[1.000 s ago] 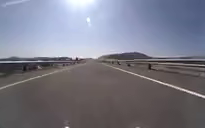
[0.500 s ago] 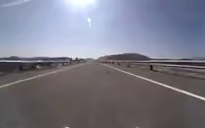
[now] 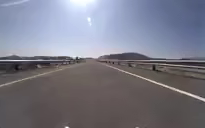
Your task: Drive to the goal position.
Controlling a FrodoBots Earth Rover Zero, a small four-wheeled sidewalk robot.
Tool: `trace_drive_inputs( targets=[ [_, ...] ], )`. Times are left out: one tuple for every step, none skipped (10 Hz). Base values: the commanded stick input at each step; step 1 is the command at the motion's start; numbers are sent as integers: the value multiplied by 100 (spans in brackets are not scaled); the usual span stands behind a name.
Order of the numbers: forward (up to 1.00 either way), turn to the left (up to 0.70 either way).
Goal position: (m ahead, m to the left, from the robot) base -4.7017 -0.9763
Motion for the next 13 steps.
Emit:
trace_drive_inputs(
  targets=[
    [70, 0],
    [70, 0],
    [70, 0],
    [70, 0],
    [70, 0],
    [70, 0],
    [70, 0],
    [70, 0],
    [70, 0],
    [70, 7],
    [70, 20],
    [57, 30],
    [27, 38]
  ],
)
